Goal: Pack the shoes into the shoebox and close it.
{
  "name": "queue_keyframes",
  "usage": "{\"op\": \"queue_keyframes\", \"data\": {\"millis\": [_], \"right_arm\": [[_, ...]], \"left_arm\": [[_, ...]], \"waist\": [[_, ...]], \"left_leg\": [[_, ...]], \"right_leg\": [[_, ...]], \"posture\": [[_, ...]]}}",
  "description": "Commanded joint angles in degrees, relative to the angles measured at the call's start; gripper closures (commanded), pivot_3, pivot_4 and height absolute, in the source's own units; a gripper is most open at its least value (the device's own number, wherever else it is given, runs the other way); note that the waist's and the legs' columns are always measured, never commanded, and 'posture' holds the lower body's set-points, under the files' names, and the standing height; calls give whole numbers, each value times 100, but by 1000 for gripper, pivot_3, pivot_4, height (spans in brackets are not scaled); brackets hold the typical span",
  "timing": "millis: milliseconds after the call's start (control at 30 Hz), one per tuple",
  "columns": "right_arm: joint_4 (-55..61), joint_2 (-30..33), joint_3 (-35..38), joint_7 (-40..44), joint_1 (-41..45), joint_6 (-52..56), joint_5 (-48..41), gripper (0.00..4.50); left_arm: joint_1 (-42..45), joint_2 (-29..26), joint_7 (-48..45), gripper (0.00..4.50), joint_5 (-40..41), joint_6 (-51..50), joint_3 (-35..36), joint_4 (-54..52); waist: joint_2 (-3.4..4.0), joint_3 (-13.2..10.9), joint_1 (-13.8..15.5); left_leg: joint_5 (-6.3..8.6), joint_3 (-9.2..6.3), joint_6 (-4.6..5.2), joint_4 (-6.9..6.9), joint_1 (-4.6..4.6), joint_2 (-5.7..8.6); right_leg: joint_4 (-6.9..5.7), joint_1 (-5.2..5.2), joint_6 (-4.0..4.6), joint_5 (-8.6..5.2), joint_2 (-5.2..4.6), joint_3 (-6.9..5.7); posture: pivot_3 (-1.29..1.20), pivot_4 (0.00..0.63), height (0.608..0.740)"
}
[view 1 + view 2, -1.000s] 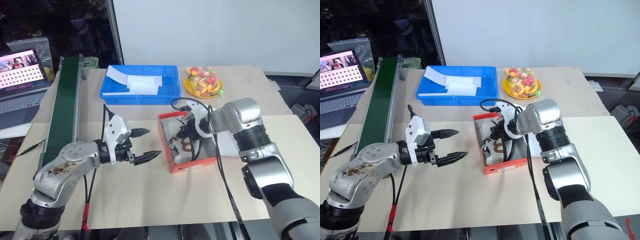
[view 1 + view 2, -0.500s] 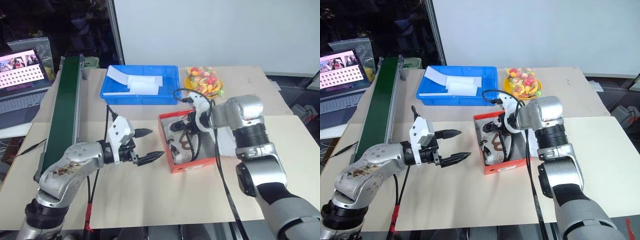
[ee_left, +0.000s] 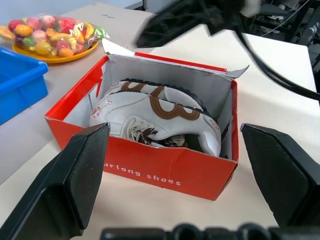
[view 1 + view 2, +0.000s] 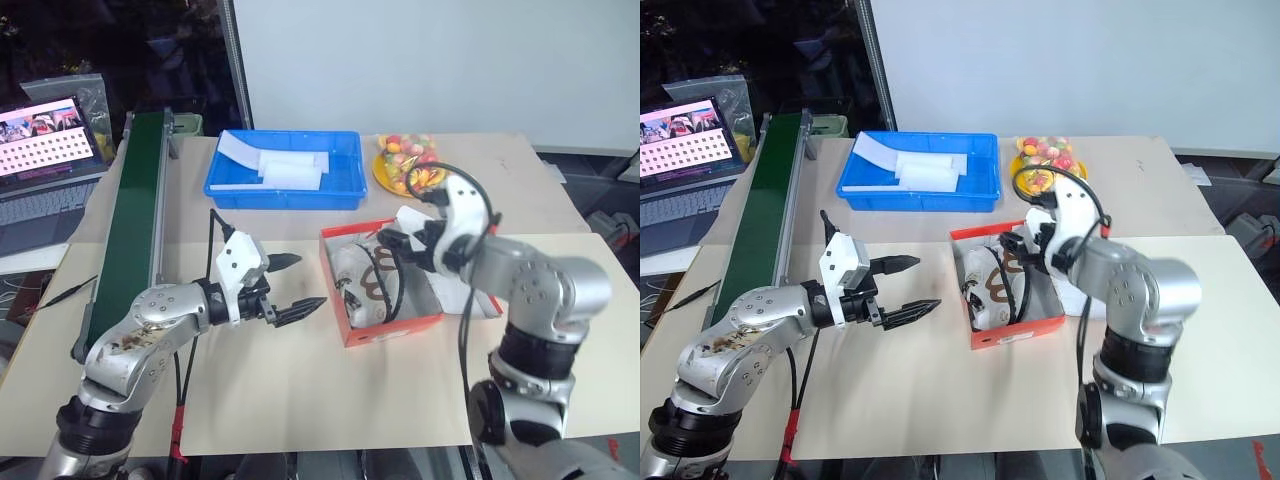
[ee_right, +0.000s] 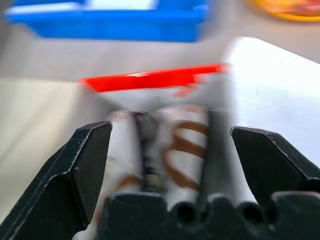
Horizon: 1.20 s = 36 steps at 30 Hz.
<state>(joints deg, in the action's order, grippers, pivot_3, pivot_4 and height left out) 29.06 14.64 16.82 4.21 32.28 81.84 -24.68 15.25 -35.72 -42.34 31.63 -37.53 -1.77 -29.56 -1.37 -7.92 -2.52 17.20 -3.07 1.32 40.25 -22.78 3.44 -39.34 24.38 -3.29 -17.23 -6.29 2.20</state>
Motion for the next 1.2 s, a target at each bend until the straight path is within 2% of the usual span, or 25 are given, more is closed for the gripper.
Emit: {"op": "queue_keyframes", "data": {"millis": [33, 67, 133, 233, 300, 333, 367, 500, 667, 800, 933, 1067, 1200], "right_arm": [[980, -296, 80, -387, -433, -724, 277, 17], [1067, -496, 161, -459, -478, -752, 249, 17], [1282, -363, -143, -534, -673, -970, 466, 17], [1571, -383, -136, -586, -970, -996, 547, 728], [1757, -417, 175, -595, -1210, -954, 541, 728], [1833, -410, 318, -595, -1331, -907, 553, 1410], [1877, -402, 389, -593, -1404, -880, 563, 1378], [2178, -342, 803, -462, -1776, -882, 510, 2662], [2392, -295, 1036, -408, -2162, -832, 528, 4478], [2516, -340, 1215, -291, -2633, -863, 504, 4478], [2592, -268, 1241, 285, -3627, -693, 199, 4478], [2365, 117, 723, 731, -4716, -834, 166, 4478], [1992, 221, 348, 858, -4888, -993, 171, 4478]], "left_arm": [[30, 2, 78, 0, -60, 147, 117, -123], [36, 17, 100, 0, -78, 165, 112, -118], [64, 32, 77, 0, -104, 201, 65, -99], [131, 60, -11, 0, -152, 259, -16, -31], [198, 70, -91, 0, -164, 319, -49, 37], [230, 75, -118, 0, -164, 341, -61, 77], [245, 78, -136, 0, -166, 356, -64, 105], [344, 133, -254, 0, -219, 462, -154, 250], [482, 198, -468, 0, -270, 598, -312, 427], [604, 217, -597, 0, -288, 668, -384, 585], [678, 203, -697, 0, -393, 749, -476, 687], [734, 183, -800, 0, -468, 811, -536, 738], [755, 181, -859, 0, -471, 783, -530, 733]], "waist": [[1, 1, -18], [1, 1, -36], [3, 1, -58], [4, 1, -12], [4, 1, 22], [4, 1, 43], [4, 1, 55], [4, 1, 47], [4, 1, 4], [5, 2, 22], [5, 2, 50], [5, 2, 51], [6, 2, 0]], "left_leg": [[-1, 8, -1, -1, 2, 0], [-2, 8, -3, -1, 5, -3], [-3, 13, -5, -4, 22, -5], [-4, 14, -7, -4, 44, -3], [-4, 13, -7, -4, 49, -4], [-4, 11, -7, -4, 48, -3], [-4, 11, -6, -3, 48, -3], [-2, 13, -3, -6, 45, 0], [-2, 17, -3, -10, 50, -4], [-2, 17, -3, -12, 53, -3], [-1, 15, 0, -15, 51, -3], [1, 17, 4, -15, 50, -3], [9, 21, 17, -16, 65, -7]], "right_leg": [[1, 0, 0, 0, 1, 6], [-1, 0, 0, 0, 4, 7], [-2, -4, 0, 0, 10, 20], [3, -17, 1, 0, 11, 23], [3, -22, 1, 0, 13, 22], [4, -23, 1, 0, 12, 22], [4, -23, 0, 0, 12, 21], [6, -21, 0, 0, 11, 22], [7, -22, 0, 0, 13, 26], [6, -25, 1, 0, 14, 27], [10, -25, 0, 0, 14, 26], [16, -28, 0, 0, 13, 26], [19, -39, 1, 0, 16, 33]], "posture": [[0, 150, 724], [0, 150, 724], [0, 150, 724], [0, 150, 724], [0, 150, 724], [0, 150, 724], [0, 150, 724], [0, 150, 724], [0, 150, 724], [0, 150, 724], [0, 150, 724], [0, 150, 724], [0, 150, 724]]}}
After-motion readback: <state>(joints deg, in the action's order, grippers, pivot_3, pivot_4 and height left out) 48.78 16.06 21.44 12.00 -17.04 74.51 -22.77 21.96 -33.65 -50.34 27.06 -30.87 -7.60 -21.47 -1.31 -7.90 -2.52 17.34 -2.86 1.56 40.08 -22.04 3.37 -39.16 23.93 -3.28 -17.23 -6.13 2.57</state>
